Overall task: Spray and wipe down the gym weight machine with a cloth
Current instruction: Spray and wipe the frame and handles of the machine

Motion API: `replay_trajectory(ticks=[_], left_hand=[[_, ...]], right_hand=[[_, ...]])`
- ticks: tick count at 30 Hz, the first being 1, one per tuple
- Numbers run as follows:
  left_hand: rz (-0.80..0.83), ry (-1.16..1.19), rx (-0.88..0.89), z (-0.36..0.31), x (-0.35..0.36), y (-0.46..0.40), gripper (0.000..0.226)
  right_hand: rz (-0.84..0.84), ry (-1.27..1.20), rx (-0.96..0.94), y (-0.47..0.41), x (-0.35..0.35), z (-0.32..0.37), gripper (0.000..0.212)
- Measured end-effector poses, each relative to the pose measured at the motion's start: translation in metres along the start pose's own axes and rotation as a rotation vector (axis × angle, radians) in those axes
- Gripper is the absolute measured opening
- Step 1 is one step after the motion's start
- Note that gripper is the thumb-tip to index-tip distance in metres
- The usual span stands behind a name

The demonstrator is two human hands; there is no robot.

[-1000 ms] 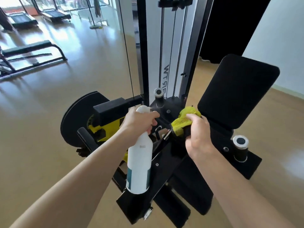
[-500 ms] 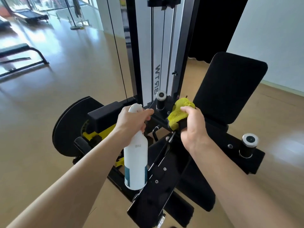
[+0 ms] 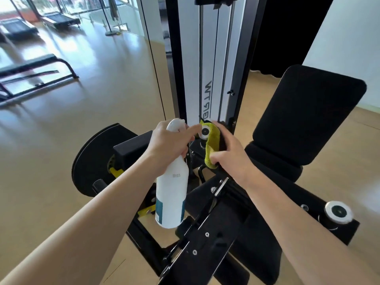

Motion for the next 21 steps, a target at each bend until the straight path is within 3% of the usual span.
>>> replay_trajectory(ticks=[5, 11, 16, 21], left_hand=[[0.029, -0.064, 0.011, -0.007, 0.011, -0.015, 0.033], [0.083, -0.104, 0.06, -0.005, 0.006, -0.043, 0.035], [0.112, -0.133, 0.115, -0.004, -0.002, -0.063, 0.033], [0.151, -0.146, 0.126, 0.003, -0.002, -0.069, 0.035]], right_hand=[[-0.023, 0.302, -0.205, -0.014, 0.009, 0.01, 0.06], [-0.216, 0.212, -0.228, -0.039, 0.012, 0.0, 0.039], [-0.253, 0.053, -0.208, -0.049, 0.01, -0.014, 0.029], [-0.608, 0.027, -0.258, -0.04, 0.008, -0.032, 0.028]])
Point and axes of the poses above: each hand's wrist, its own y-axis away from the middle knuckle, its own x-axis out of the palm, z = x × y, the point moved 9 cm from there along -y, towards the middle knuckle, and after that the axes turned 9 degrees about -y, right-handed, at the moved point
